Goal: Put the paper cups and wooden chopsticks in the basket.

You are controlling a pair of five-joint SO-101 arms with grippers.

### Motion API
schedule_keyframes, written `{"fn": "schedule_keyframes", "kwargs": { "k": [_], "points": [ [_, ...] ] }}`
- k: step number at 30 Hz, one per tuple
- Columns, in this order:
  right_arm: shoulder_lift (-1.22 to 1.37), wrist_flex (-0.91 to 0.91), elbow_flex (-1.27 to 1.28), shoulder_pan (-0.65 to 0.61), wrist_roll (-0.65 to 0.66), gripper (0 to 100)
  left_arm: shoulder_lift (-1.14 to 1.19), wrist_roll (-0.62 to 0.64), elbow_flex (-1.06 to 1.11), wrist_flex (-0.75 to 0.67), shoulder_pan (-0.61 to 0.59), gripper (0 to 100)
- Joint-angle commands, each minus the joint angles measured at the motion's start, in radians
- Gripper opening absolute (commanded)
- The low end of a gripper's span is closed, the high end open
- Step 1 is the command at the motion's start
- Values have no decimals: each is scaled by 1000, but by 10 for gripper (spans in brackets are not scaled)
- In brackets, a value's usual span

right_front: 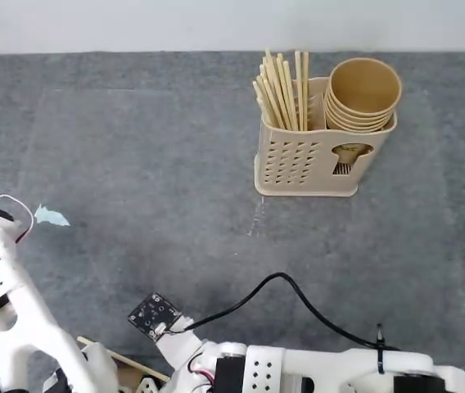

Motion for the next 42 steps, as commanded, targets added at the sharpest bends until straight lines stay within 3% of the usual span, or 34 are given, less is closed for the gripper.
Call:
{"fn": "schedule_keyframes", "kwargs": {
  "k": [1,6,13,28,42],
  "points": [
    [1,-71,23,-10,-12,58,-26,12,-7,-12,-2,13],
    [1,-105,60,-12,-11,235,-26,12,-7,-12,-2,13],
    [2,-142,68,-87,-17,184,-26,12,-7,-12,0,13],
    [2,-197,104,-85,-8,176,-26,12,8,-14,0,13],
    [2,-27,31,-59,32,175,-26,12,8,-15,0,13]
  ]
}}
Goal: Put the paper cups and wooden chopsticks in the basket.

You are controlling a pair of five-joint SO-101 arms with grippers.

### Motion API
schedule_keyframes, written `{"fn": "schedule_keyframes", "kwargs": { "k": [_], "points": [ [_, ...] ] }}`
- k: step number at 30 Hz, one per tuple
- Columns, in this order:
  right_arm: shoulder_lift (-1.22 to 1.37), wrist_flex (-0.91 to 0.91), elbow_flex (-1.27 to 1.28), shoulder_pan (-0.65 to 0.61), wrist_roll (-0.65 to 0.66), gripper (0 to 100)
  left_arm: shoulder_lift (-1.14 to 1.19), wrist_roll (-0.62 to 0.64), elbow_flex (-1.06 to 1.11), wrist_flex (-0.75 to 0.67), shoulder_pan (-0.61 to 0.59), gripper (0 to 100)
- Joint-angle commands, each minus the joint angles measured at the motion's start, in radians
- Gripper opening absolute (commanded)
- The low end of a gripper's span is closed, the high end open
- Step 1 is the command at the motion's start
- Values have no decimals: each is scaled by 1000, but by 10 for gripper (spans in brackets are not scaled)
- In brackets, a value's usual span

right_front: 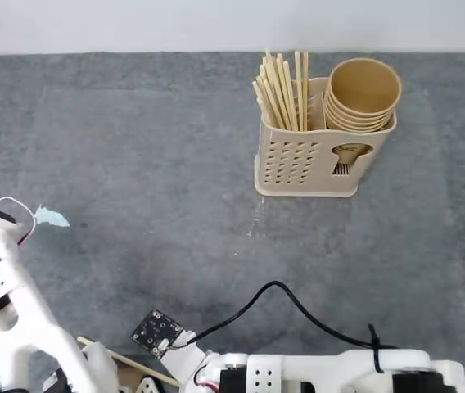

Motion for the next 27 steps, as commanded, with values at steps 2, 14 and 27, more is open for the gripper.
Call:
{"fn": "schedule_keyframes", "kwargs": {
  "k": [2,14,27],
  "points": [
    [2,19,-57,21,17,175,-26,9,-10,-15,0,13],
    [2,22,-54,22,80,37,-26,9,-10,-15,0,13],
    [87,125,-147,171,166,35,-28,8,-10,-12,0,13]
  ]
}}
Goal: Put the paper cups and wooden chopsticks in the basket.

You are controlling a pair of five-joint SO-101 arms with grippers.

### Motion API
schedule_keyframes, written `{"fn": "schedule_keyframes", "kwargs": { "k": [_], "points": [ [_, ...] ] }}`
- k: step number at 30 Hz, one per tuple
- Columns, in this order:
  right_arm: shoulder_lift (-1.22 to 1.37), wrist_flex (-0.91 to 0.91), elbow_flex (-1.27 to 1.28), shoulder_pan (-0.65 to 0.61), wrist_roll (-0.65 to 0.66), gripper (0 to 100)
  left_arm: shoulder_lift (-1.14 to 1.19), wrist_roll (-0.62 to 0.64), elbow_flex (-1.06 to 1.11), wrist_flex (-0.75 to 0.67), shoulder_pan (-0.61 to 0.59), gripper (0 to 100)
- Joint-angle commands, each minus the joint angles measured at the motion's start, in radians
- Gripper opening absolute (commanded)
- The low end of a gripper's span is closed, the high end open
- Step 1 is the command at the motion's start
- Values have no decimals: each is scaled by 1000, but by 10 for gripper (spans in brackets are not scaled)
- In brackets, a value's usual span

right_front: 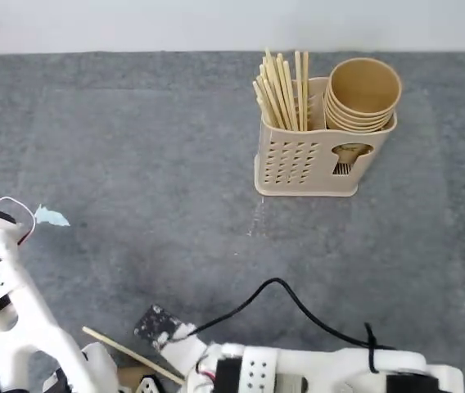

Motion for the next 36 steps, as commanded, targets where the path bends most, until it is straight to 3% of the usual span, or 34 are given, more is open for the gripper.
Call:
{"fn": "schedule_keyframes", "kwargs": {
  "k": [1,7,12,19,25,30,36],
  "points": [
    [12,84,-129,81,48,35,-28,8,-10,-12,0,13],
    [12,262,-299,134,49,35,-34,8,-12,-12,0,13],
    [10,302,-327,165,49,35,-32,8,-12,-12,0,13],
    [22,286,-325,67,43,35,-32,8,-12,-12,0,13],
    [21,45,-181,-45,37,8,-28,8,-10,-12,0,13],
    [21,-166,-60,-48,-103,8,-28,8,-10,-12,0,13],
    [22,-154,-25,-41,-118,8,-28,8,-10,-12,0,13]
  ]
}}
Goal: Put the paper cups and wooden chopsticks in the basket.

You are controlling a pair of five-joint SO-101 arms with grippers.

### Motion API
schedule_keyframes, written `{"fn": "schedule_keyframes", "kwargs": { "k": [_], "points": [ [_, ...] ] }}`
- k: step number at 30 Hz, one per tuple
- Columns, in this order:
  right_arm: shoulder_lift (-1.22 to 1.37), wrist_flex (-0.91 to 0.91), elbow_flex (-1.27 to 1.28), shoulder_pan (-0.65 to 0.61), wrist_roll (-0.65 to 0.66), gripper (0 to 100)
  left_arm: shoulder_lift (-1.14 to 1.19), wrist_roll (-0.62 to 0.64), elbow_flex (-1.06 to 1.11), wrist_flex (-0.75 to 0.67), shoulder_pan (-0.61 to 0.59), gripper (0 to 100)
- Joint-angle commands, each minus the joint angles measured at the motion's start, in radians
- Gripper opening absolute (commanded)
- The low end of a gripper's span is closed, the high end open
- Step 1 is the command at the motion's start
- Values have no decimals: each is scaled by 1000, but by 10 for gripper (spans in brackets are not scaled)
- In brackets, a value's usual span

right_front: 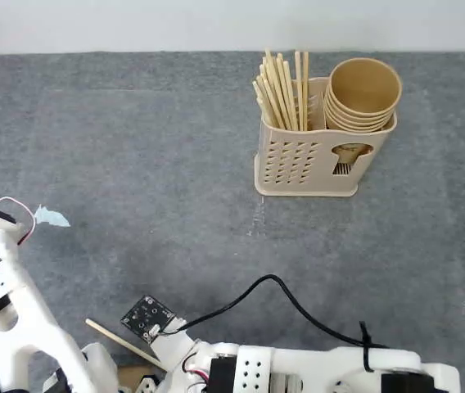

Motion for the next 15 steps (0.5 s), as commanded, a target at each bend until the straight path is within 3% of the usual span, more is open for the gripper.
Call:
{"fn": "schedule_keyframes", "kwargs": {
  "k": [1,15],
  "points": [
    [4,22,-2,1,-12,8,-28,8,-10,-12,0,13],
    [4,182,-25,105,-6,8,-28,8,-8,-12,0,13]
  ]
}}
